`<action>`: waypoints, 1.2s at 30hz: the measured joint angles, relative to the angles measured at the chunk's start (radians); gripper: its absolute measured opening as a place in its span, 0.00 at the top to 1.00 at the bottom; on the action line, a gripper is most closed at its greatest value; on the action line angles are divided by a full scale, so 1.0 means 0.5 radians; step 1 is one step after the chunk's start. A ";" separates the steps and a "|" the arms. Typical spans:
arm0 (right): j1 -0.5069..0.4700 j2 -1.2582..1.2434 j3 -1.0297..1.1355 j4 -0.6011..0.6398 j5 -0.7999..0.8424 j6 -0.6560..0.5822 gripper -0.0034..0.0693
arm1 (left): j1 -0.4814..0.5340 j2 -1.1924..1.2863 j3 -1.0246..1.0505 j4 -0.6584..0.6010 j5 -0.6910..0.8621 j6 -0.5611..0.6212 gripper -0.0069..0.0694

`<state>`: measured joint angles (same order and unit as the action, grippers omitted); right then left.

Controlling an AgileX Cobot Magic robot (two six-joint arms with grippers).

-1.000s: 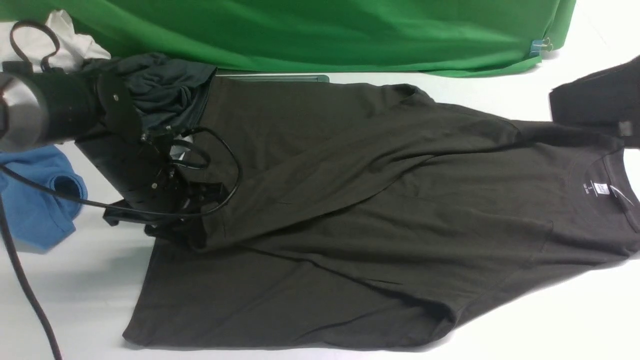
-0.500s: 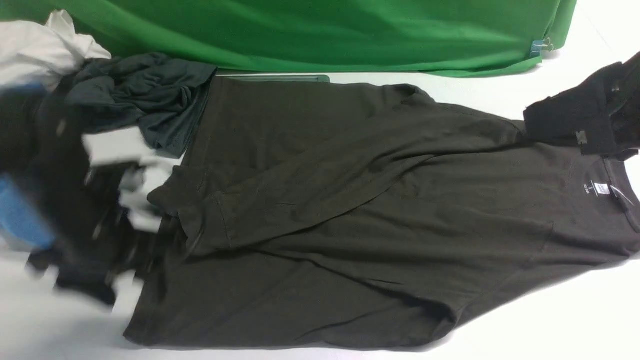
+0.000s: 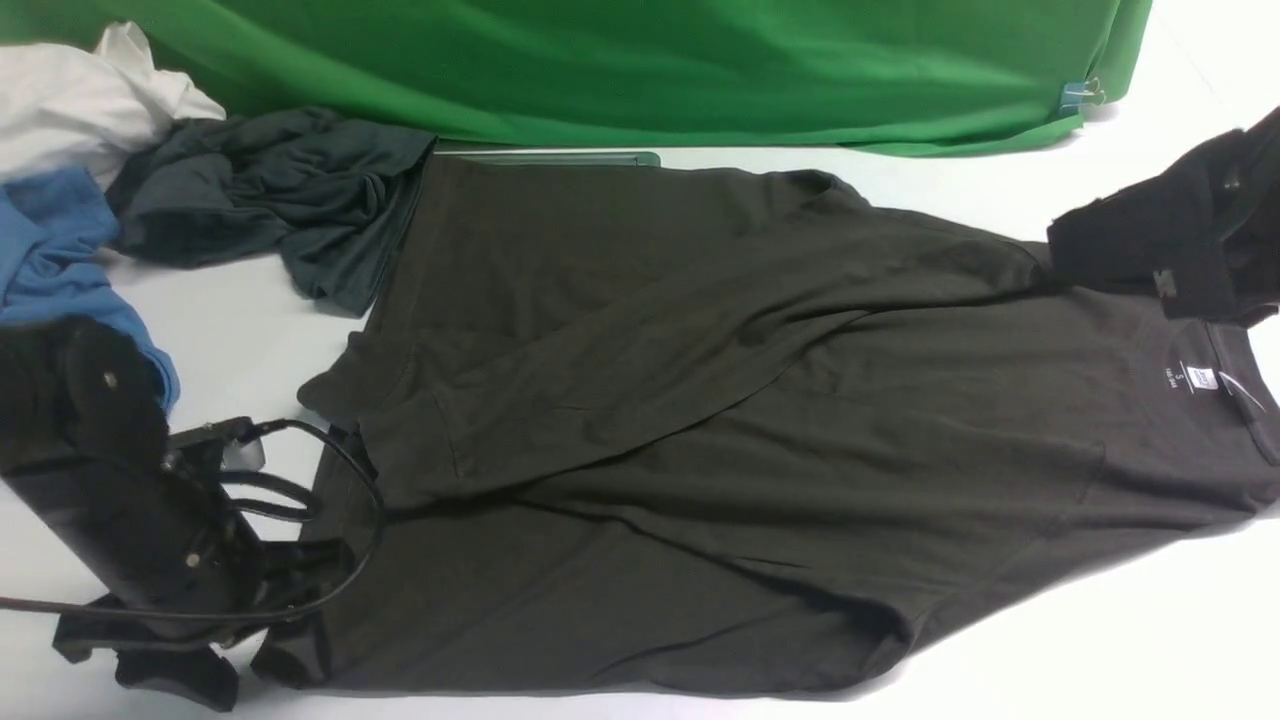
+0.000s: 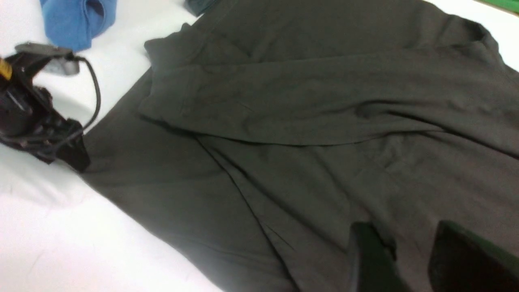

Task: Fold a long-sleeved shirt on a white desktop.
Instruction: 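Grasp the near edge of the shirt at its hem and shoulder corners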

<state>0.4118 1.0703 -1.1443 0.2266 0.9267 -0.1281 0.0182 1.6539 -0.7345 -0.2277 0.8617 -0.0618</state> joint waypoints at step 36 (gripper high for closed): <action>0.000 0.609 0.910 -0.800 -0.396 -1.111 0.35 | 0.298 -1.003 0.111 -0.225 -0.039 0.320 0.86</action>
<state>0.4118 1.3750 -0.6892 -0.1733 0.7288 -0.6835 0.1673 1.1523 -0.6788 -0.3403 0.8421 0.0982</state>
